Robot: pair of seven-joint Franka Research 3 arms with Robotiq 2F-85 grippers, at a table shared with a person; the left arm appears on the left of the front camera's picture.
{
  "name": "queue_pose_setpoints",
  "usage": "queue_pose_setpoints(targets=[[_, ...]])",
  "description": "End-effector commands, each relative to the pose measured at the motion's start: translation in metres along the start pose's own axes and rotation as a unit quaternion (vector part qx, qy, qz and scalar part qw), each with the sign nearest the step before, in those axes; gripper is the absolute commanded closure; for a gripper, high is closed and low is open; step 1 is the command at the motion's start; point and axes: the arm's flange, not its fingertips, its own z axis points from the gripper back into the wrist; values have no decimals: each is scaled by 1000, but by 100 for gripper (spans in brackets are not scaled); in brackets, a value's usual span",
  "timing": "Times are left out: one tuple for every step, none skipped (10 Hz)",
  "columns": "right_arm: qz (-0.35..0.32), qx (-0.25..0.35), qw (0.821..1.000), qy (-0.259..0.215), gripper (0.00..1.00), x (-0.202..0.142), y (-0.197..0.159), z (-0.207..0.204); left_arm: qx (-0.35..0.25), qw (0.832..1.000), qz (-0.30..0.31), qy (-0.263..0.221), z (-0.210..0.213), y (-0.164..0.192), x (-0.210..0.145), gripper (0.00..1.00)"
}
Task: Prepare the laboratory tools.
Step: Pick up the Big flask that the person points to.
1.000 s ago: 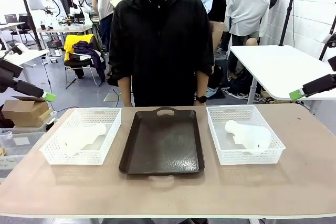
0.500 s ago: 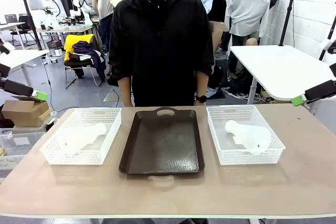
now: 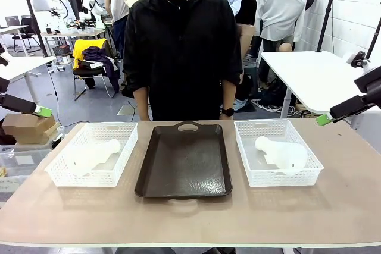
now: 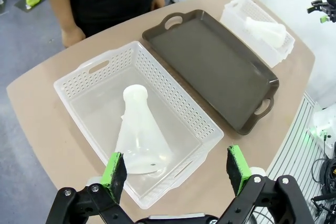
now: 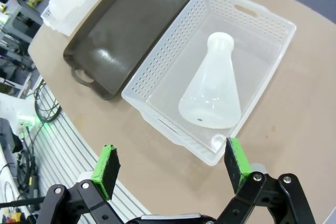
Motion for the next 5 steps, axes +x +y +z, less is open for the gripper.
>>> queue_pose_setpoints(targets=[[8, 9, 1000, -5, 0, 1, -7, 4, -18, 1000, -8, -22, 1, 3, -6, 0], [1, 12, 1000, -11, 0, 0, -9, 9, -34, 999, 2, -40, 5, 8, -7, 0], [3, 22, 1000, -16, 0, -3, -11, 15, -34, 999, 3, -42, 7, 8, -8, 0], [2, 47, 999, -21, 0, -4, -16, 18, -47, 998, -1, -45, 6, 9, -9, 0], [-8, 63, 998, -24, 0, -6, -23, 19, -57, 997, 43, -21, 4, 17, -14, 0]])
